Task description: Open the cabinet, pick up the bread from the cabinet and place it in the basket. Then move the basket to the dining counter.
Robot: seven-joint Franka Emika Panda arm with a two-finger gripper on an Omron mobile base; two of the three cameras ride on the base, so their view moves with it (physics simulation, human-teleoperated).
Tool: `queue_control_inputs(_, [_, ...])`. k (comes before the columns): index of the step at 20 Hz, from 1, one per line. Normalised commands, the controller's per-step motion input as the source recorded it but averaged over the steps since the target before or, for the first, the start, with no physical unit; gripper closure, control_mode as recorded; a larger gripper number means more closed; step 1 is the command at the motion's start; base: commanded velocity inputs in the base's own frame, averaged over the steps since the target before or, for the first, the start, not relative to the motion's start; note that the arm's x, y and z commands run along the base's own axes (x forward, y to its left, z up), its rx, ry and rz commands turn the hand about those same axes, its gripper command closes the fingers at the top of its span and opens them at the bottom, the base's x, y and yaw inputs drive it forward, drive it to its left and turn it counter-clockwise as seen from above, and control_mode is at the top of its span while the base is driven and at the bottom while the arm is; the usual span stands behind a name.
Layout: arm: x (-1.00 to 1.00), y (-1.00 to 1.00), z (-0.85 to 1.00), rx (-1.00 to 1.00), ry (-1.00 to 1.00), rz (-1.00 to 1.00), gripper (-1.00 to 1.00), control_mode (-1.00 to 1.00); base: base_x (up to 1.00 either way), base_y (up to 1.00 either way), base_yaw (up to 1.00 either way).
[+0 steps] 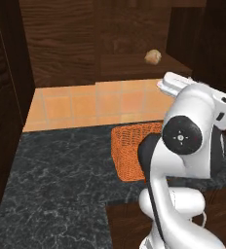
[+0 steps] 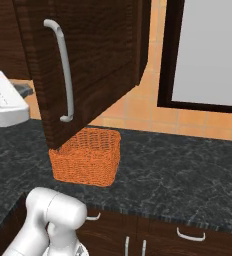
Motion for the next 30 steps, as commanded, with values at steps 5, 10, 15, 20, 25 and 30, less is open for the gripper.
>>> queue_control_inputs(5, [1.00, -0.29, -0.18, -0.04, 0.23, -0.13, 1.00, -1.00, 0.00, 0.00, 0.00])
queue_control_inputs(10, [0.69, -0.92, -0.10, 0.01, 0.13, -0.11, 1.00, -1.00, 0.00, 0.00, 0.00])
queue_control_inputs(15, [0.10, -1.00, 0.00, 0.12, 0.00, -0.07, 1.00, -1.00, 0.00, 0.00, 0.00])
queue_control_inputs(20, [0.21, -1.00, 0.00, 0.23, -0.02, 0.00, 1.00, -1.00, 0.00, 0.00, 0.00])
queue_control_inputs(25, [0.33, -0.83, 0.01, 0.23, 0.00, 0.26, 1.00, -1.00, 0.00, 0.00, 0.00])
queue_control_inputs(30, [-0.30, 0.78, 0.06, 0.01, 0.02, 0.29, 1.00, -1.00, 0.00, 0.00, 0.00])
